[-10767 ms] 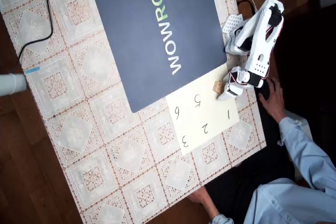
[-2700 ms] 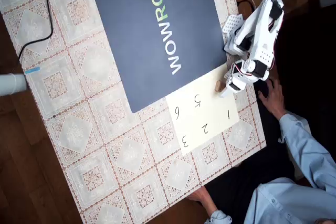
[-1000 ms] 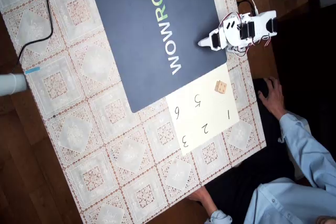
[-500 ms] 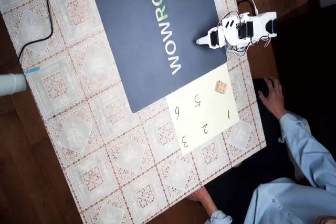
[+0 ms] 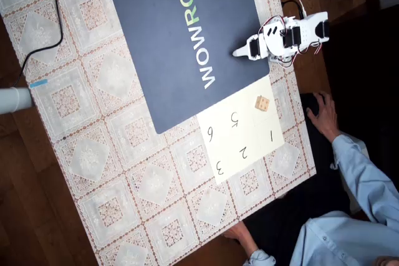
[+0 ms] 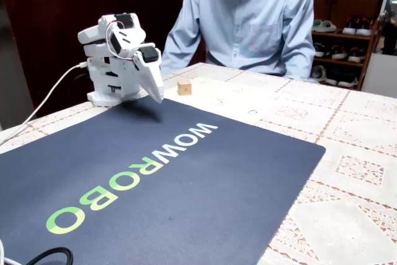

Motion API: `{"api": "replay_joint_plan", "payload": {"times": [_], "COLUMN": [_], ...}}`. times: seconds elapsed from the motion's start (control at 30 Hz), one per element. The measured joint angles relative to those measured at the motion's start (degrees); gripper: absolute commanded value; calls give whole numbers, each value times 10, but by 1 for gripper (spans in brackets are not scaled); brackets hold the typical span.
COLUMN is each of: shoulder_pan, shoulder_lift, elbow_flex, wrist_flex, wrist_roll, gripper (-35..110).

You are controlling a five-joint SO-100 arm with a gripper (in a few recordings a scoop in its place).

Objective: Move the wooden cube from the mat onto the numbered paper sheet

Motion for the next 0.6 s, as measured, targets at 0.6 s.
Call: {"api": "replay_joint_plan", "payload": {"times": [0.6], "shoulder_pan": [2], "shoulder_lift": [1], "elbow_flex": [0], "wrist_flex": [0], "wrist_roll": [0], "gripper": [0]}}
